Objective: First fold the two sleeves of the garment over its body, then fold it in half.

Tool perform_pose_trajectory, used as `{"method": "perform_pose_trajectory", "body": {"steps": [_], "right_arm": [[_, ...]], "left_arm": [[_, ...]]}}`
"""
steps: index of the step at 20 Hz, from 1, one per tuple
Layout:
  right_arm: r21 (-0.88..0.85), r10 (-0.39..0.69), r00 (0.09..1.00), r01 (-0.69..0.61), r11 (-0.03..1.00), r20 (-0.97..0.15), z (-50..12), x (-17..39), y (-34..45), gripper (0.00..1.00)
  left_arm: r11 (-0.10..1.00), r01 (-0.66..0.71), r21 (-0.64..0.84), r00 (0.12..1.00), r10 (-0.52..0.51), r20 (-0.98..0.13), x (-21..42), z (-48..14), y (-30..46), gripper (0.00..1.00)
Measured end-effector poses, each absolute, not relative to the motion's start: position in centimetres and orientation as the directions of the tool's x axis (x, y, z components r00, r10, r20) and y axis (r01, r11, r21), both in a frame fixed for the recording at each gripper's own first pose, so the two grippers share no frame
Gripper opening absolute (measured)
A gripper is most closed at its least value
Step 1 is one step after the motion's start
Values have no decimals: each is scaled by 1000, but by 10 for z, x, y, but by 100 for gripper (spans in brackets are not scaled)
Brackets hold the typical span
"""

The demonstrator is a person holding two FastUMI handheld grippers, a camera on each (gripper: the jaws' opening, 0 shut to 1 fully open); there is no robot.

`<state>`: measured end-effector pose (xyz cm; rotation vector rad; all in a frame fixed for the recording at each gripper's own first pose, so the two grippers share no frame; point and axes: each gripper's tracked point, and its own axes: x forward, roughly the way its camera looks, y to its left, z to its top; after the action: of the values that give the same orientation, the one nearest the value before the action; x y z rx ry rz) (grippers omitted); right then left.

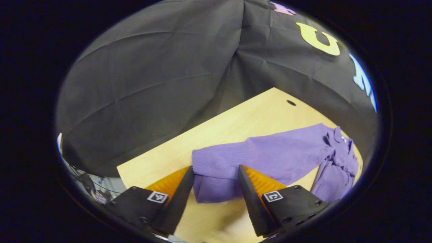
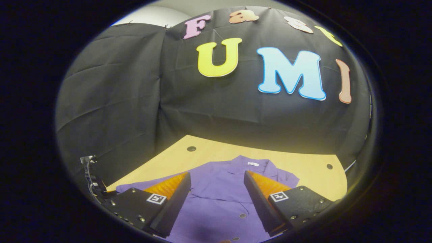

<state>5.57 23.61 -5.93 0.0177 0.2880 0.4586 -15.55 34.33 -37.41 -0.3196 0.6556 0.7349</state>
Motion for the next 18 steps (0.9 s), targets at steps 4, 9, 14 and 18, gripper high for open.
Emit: {"method": "perform_pose_trajectory", "body": {"steps": [4, 9, 14, 18], "right_arm": [[93, 405, 871, -395, 914, -278, -63, 58, 212, 92], [118, 356, 886, -336, 934, -297, -73, 61, 177, 92], [155, 314, 895, -278, 948, -316, -85, 65, 146, 92], [160, 299, 899, -260, 952, -320, -88, 68, 129, 95]], "left_arm": [[745, -666, -25, 584, 501, -639, -142, -373, 333, 45], [738, -674, -9, 571, 514, -641, -135, -374, 332, 6], [715, -698, -44, 563, 509, -651, -131, -365, 328, 7], [698, -708, -107, 597, 510, -619, -122, -342, 323, 7]]}}
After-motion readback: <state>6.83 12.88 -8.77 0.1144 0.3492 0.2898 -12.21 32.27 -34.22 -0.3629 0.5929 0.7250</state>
